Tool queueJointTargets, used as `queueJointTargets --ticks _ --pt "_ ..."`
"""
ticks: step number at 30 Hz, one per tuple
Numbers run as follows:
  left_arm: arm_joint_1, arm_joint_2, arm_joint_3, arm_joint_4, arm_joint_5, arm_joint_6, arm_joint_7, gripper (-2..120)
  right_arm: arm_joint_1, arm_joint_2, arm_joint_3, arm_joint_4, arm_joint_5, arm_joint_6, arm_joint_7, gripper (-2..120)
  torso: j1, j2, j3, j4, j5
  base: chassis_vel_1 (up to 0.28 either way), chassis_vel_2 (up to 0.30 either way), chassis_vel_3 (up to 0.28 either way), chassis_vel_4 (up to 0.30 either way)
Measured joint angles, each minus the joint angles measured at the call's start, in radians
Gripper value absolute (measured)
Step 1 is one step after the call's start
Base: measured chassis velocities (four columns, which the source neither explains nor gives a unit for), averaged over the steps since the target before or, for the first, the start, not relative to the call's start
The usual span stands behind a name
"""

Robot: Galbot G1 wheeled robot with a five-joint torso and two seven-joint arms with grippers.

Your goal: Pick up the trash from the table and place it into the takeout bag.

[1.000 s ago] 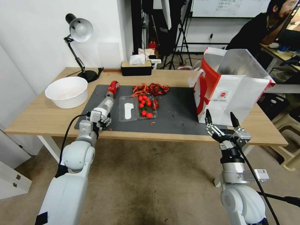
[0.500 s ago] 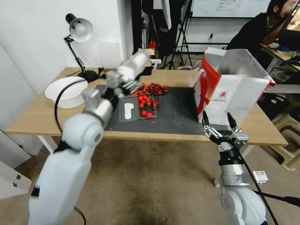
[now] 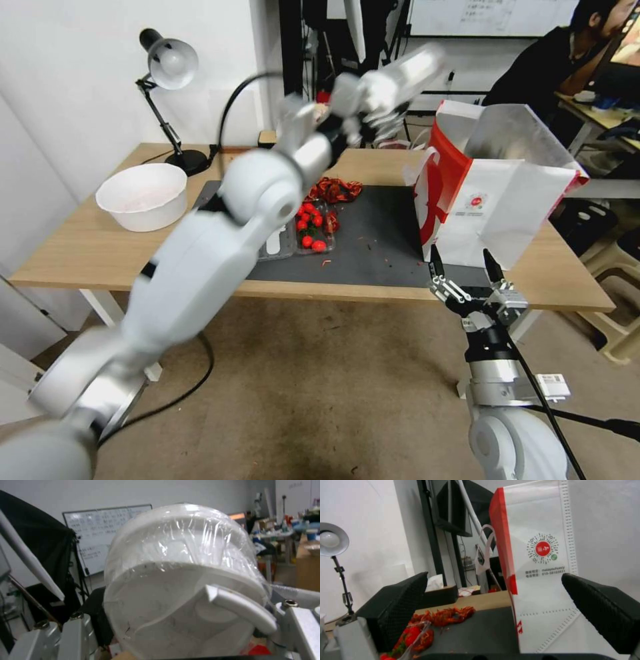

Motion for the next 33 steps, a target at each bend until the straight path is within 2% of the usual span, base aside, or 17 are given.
queueJointTargets --ticks 1,4,6,7,9,10,12,13,14,16,20,24,31,33 --pt "-0.051 -0.023 0.024 0.038 -0.008 0.004 0.001 70 -0.004 0.003 0.001 0.002 -0.002 -0.001 -0.001 100 0.0 0.0 0.0 -0.0002 -0.0002 0.0 0.0 0.0 0.0" --pt "-0.083 -0.036 0.04 0.063 -0.016 0.01 0.002 70 -0.007 0.006 0.003 0.004 -0.004 -0.001 -0.001 100 0.0 0.0 0.0 -0.0001 0.0004 0.0 0.0 0.0 0.0" --pt "-0.147 -0.065 0.088 0.124 -0.038 0.025 0.003 70 -0.018 0.01 0.005 0.009 -0.006 0.0 -0.002 100 0.0 0.0 0.0 0.0 0.0001 0.0 0.0 0.0 0.0" --pt "-0.147 -0.065 0.088 0.124 -0.038 0.025 0.003 70 -0.018 0.01 0.005 0.009 -0.006 0.0 -0.002 100 0.0 0.0 0.0 0.0 0.0001 0.0 0.0 0.0 0.0" --pt "-0.209 -0.106 0.165 0.193 -0.054 0.035 0.0 70 -0.028 0.013 0.008 0.013 -0.006 0.003 -0.004 100 0.0 0.0 0.0 0.0002 0.0 0.0 0.0 0.0 0.0" --pt "-0.209 -0.106 0.165 0.193 -0.054 0.035 0.0 70 -0.028 0.013 0.008 0.013 -0.006 0.003 -0.004 100 0.0 0.0 0.0 0.0002 0.0 0.0 0.0 0.0 0.0" --pt "-0.249 -0.163 0.23 0.251 -0.065 0.05 -0.008 70 -0.029 0.017 0.011 0.016 -0.006 0.005 -0.005 100 0.0 0.0 0.0 0.0 0.0003 0.0 0.0 0.0 0.0" --pt "-0.308 -0.251 0.297 0.358 -0.084 0.057 -0.016 70 -0.04 0.026 0.01 0.031 -0.007 0.008 -0.005 100 0.0 0.0 0.0 0.0001 0.0001 0.0 0.0 0.0 0.0" --pt "-0.308 -0.251 0.297 0.358 -0.084 0.057 -0.016 70 -0.04 0.026 0.01 0.031 -0.007 0.008 -0.005 100 0.0 0.0 0.0 0.0001 0.0001 0.0 0.0 0.0 0.0" --pt "-0.355 -0.312 0.314 0.461 -0.093 0.057 -0.017 70 -0.049 0.028 0.01 0.034 -0.007 0.017 -0.005 100 0.0 0.0 0.0 0.0002 0.0 0.0 0.0 0.0 0.0" --pt "-0.393 -0.367 0.331 0.552 -0.097 0.055 -0.017 70 -0.052 0.031 0.01 0.035 -0.006 0.022 -0.005 100 0.0 0.0 0.0 -0.0001 0.0001 0.0 0.0 0.0 0.0" --pt "-0.394 -0.376 0.343 0.585 -0.093 0.052 -0.023 70 -0.053 0.03 0.014 0.046 0.0 0.022 -0.004 100 0.0 0.0 0.0 0.0002 -0.0002 0.0 0.0 0.0 0.0" --pt "-0.377 -0.374 0.347 0.593 -0.091 0.053 -0.021 70 -0.053 0.029 0.017 0.049 0.004 0.022 0.0 100 0.0 0.0 0.0 0.0002 -0.0002 0.0 0.0 0.0 0.0" --pt "-0.375 -0.373 0.349 0.59 -0.091 0.053 -0.021 80 -0.052 0.03 0.018 0.049 0.004 0.022 0.001 100 0.0 0.0 0.0 0.0 -0.0002 0.0 0.0 0.0 0.0"
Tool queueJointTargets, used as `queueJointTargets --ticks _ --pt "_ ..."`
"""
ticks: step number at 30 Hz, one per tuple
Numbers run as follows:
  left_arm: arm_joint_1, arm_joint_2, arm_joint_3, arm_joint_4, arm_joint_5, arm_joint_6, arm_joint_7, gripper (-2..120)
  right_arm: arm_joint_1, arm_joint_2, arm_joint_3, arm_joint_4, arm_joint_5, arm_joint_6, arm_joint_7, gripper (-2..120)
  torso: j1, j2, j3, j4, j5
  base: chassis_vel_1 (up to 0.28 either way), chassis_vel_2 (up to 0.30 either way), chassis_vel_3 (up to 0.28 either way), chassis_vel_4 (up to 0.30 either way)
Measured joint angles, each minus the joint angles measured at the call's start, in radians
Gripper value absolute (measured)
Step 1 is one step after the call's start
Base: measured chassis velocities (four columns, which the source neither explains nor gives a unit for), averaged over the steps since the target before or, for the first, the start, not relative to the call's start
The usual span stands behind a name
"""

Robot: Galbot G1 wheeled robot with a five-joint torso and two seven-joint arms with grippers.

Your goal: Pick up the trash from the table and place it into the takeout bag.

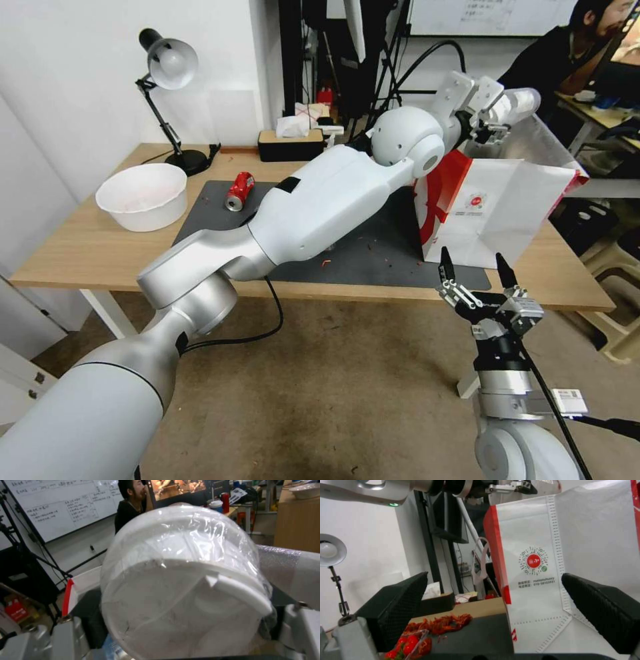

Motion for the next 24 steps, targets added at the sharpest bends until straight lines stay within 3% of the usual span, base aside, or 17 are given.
queueJointTargets --ticks 5,12,16,19,24 --pt "0.002 0.001 0.0 -0.003 0.0 0.001 0.001 97 0.002 0.001 0.0 0.0 0.001 0.0 0.001 100 0.0 0.0 0.0 0.0001 -0.0001 0.0 0.0 0.0 0.0" --pt "0.011 0.002 -0.003 -0.005 0.0 -0.004 0.003 100 0.005 0.001 0.003 0.0 0.003 -0.001 0.002 100 0.0 0.0 0.0 -0.0001 0.0 0.0 0.0 0.0 0.0" --pt "0.002 0.002 -0.072 -0.011 -0.002 -0.037 0.003 100 0.006 -0.001 0.004 -0.003 0.005 -0.001 0.003 100 0.0 0.0 0.0 -0.0001 0.0001 0.0 0.0 0.0 0.0" --pt "-0.01 0.01 -0.135 -0.049 0.012 -0.062 0.001 100 0.009 -0.004 0.004 -0.002 0.006 -0.002 0.003 100 0.0 0.0 0.0 -0.0004 0.0 0.0 0.0 0.0 0.0" --pt "0.051 0.11 -0.257 -0.217 0.054 -0.116 -0.005 100 0.016 -0.008 0.006 0.003 0.01 -0.005 0.002 100 0.0 0.0 0.0 0.0003 -0.0003 0.0 0.0 0.0 0.0"
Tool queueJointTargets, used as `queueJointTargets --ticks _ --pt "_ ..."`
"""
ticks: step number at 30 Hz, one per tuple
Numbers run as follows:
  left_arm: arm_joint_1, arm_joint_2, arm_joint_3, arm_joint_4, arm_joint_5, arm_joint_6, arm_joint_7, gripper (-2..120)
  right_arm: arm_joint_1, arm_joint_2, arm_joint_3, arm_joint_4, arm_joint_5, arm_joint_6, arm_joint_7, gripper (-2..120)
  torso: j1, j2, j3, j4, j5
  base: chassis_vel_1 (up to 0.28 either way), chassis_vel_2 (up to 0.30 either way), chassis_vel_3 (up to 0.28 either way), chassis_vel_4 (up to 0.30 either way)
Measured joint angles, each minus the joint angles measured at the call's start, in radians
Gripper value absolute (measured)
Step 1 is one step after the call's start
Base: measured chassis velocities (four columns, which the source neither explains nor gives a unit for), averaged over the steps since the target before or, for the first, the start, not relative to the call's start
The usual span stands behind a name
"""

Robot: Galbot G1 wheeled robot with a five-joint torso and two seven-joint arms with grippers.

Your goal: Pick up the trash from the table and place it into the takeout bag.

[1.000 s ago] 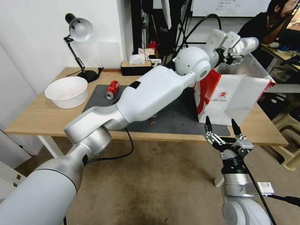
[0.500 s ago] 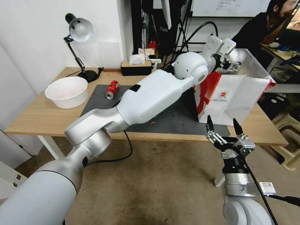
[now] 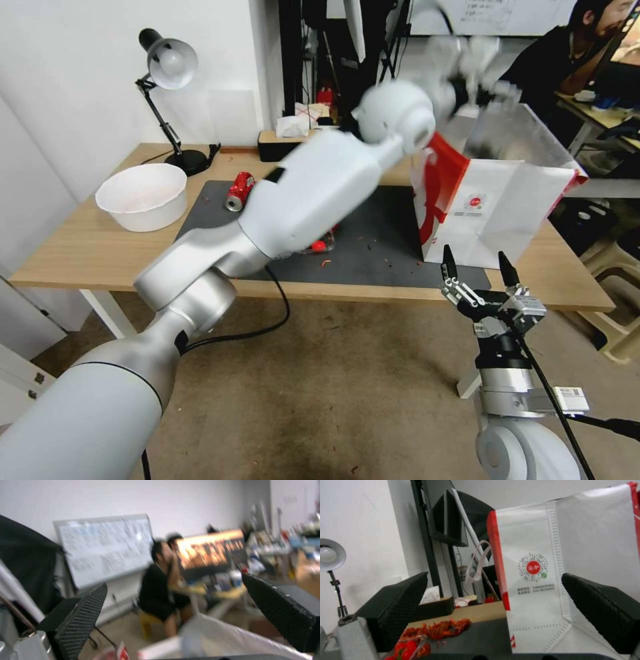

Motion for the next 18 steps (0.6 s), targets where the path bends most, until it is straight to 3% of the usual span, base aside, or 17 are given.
queueJointTargets --ticks 3,4,8,9,12,15,16,18 --pt "0.139 0.08 -0.091 -0.14 0.069 -0.09 -0.013 100 0.018 -0.005 0.001 -0.002 0.001 -0.009 -0.002 100 0.0 0.0 0.0 0.0002 -0.0003 0.0 0.0 0.0 0.0" --pt "0.139 0.08 -0.091 -0.14 0.069 -0.09 -0.013 100 0.018 -0.005 0.001 -0.002 0.001 -0.009 -0.002 100 0.0 0.0 0.0 0.0002 -0.0003 0.0 0.0 0.0 0.0" --pt "0.427 0.171 -0.209 -0.378 0.176 -0.174 -0.026 100 0.02 -0.016 0.003 -0.003 0.001 -0.012 -0.005 100 0.0 0.0 0.0 -0.0002 -0.0002 0.0 0.0 0.0 0.0" --pt "0.427 0.171 -0.209 -0.378 0.176 -0.174 -0.026 100 0.02 -0.016 0.003 -0.003 0.001 -0.012 -0.005 100 0.0 0.0 0.0 -0.0002 -0.0002 0.0 0.0 0.0 0.0" --pt "0.711 0.218 -0.309 -0.535 0.262 -0.235 -0.033 100 0.002 -0.018 0.001 0.011 -0.005 0.002 -0.009 100 0.0 0.0 0.0 0.0 0.0 0.0 0.0 0.0 0.0" --pt "0.789 0.229 -0.334 -0.567 0.283 -0.256 -0.034 100 -0.004 -0.019 0.001 0.017 -0.007 0.006 -0.01 100 0.0 0.0 0.0 -0.0002 0.0 0.0 0.0 0.0 0.0" --pt "0.932 0.245 -0.377 -0.608 0.325 -0.306 -0.036 100 -0.004 -0.023 0.0 0.02 -0.008 0.01 -0.011 100 0.0 0.0 0.0 0.0001 0.0 0.0 0.0 0.0 0.0" --pt "0.968 0.246 -0.388 -0.618 0.339 -0.321 -0.037 100 -0.003 -0.024 0.0 0.02 -0.008 0.01 -0.011 100 0.0 0.0 0.0 -0.0002 0.0005 0.0 0.0 0.0 0.0"
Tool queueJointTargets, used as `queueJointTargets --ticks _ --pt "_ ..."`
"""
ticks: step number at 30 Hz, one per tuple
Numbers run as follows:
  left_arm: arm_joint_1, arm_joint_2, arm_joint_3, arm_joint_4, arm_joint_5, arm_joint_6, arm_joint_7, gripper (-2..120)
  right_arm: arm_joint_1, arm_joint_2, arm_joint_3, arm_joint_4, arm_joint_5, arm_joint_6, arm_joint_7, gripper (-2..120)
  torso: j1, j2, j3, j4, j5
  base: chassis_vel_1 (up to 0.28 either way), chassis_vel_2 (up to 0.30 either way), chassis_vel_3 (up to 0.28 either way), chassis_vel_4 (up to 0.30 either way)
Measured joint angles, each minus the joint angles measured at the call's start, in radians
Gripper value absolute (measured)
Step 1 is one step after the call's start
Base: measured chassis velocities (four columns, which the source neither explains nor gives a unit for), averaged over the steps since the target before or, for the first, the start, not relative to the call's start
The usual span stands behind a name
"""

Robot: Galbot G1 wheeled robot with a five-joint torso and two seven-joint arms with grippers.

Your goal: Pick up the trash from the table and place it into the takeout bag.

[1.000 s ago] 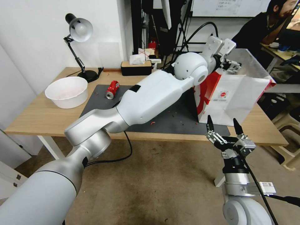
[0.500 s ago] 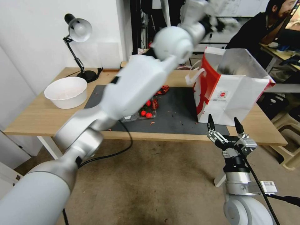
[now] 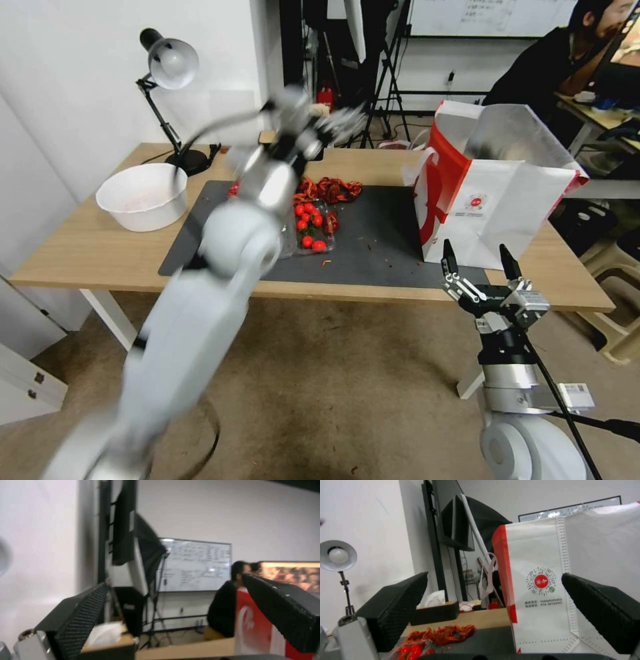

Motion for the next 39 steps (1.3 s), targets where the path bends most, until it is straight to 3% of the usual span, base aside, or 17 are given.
queueJointTargets --ticks 2,7,10,26,29,30,32,33,36,37,39 --pt "0.164 -0.015 -0.045 -0.026 0.055 -0.053 -0.016 100 0.005 -0.001 -0.002 0.0 0.001 0.002 0.0 100 0.0 0.0 0.0 -0.0001 -0.0002 0.0 0.0 0.0 0.0" --pt "0.308 -0.039 -0.064 -0.013 0.12 -0.125 -0.03 100 0.01 -0.003 -0.003 -0.003 0.004 0.002 -0.001 100 0.0 0.0 0.0 -0.0002 -0.0001 0.0 0.0 0.0 0.0" --pt "0.416 -0.065 -0.07 0.033 0.166 -0.231 -0.056 100 0.019 -0.01 -0.002 -0.006 0.016 -0.001 -0.001 100 0.0 0.0 0.0 0.0 -0.0003 0.0 0.0 0.0 0.0" --pt "0.437 -0.105 -0.067 0.052 0.207 -0.261 -0.08 100 0.016 -0.025 0.003 -0.01 0.036 -0.001 -0.001 100 0.0 0.0 0.0 -0.0002 -0.0001 0.0 0.0 0.0 0.0" --pt "0.413 -0.096 -0.066 0.048 0.201 -0.218 -0.066 100 0.01 -0.031 0.006 -0.005 0.041 0.0 -0.001 100 0.0 0.0 0.0 0.0 -0.0003 0.0 0.0 0.0 0.0" --pt "0.399 -0.089 -0.066 0.045 0.196 -0.19 -0.059 100 0.008 -0.032 0.007 -0.003 0.042 0.0 -0.001 100 0.0 0.0 0.0 0.0 -0.0001 0.0 0.0 0.0 0.0" --pt "0.321 -0.059 -0.064 0.044 0.151 -0.063 -0.043 100 0.003 -0.035 0.007 0.005 0.043 0.0 -0.001 100 0.0 0.0 0.0 0.0 -0.0002 0.0 0.0 0.0 0.0" --pt "0.321 -0.059 -0.064 0.044 0.151 -0.063 -0.043 100 0.003 -0.035 0.007 0.005 0.043 0.0 -0.001 100 0.0 0.0 0.0 0.0 -0.0002 0.0 0.0 0.0 0.0" --pt "0.141 -0.02 -0.057 0.095 0.023 0.111 -0.054 100 0.0 -0.035 0.002 0.018 0.042 -0.001 -0.002 100 0.001 0.0 0.0 -0.0003 -0.0003 0.0 0.0 0.0 0.0" --pt "0.141 -0.02 -0.057 0.095 0.023 0.111 -0.054 100 0.0 -0.035 0.002 0.018 0.042 -0.001 -0.002 100 0.001 0.0 0.0 -0.0003 -0.0003 0.0 0.0 0.0 0.0" --pt "-0.001 0.004 -0.04 0.204 -0.032 0.186 -0.072 100 -0.009 -0.031 0.001 0.026 0.039 -0.001 -0.002 100 0.001 0.0 0.0 -0.0006 -0.0006 0.0 0.0 0.0 0.0"
